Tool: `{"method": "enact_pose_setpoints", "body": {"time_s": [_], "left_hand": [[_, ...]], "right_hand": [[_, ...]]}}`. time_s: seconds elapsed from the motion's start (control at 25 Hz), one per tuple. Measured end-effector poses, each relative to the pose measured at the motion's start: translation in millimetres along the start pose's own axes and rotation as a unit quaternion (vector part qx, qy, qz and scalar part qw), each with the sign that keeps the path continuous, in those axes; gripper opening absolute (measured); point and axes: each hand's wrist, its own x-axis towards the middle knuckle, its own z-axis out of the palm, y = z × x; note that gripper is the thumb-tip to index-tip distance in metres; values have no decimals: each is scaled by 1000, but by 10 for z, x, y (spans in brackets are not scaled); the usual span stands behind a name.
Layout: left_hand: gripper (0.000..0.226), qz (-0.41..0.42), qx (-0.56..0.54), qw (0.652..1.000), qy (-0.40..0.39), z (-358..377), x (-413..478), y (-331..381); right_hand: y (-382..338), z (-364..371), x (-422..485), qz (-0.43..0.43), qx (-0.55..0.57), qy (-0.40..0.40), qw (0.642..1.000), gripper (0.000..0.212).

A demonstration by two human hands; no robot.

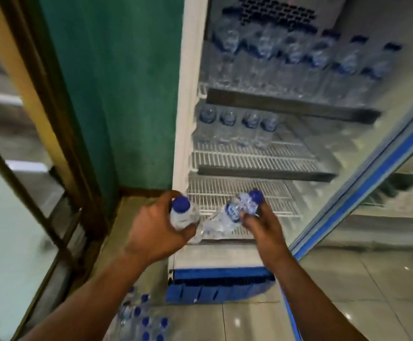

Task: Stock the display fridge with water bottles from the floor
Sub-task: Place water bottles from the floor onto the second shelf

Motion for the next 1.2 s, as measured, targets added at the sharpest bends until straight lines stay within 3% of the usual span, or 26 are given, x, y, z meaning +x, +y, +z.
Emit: {"method": "enact_pose_setpoints", "body": {"time_s": [0.12, 0.24, 0.4, 0.56, 0.72, 1.04, 1.2], "left_hand": [[51, 12, -77, 996, 32, 67, 516, 511], [50, -2, -120, 990, 70, 173, 920, 735], [54, -5, -99, 990, 105, 291, 1238, 771], [57, 13, -62, 990, 129, 388, 1437, 718], [58, 13, -21, 988, 152, 405, 1545, 685], [57, 31, 21, 987, 154, 431, 1589, 647], [56, 17, 19, 986, 162, 432, 1552, 684]], "right_hand": [[-398, -230, 586, 42, 149, 36, 987, 41], [-599, -280, 1110, 76, 188, 7, 979, 38], [-614, -150, 1680, 40, 63, -37, 997, 58], [-571, 68, 2230, -26, 31, -92, 995, 73], [-443, 271, 2577, -57, -58, -132, 988, 78], [-274, 386, 2651, -87, -160, -154, 971, 64], [-247, 334, 2606, -111, -217, -163, 956, 72]]}}
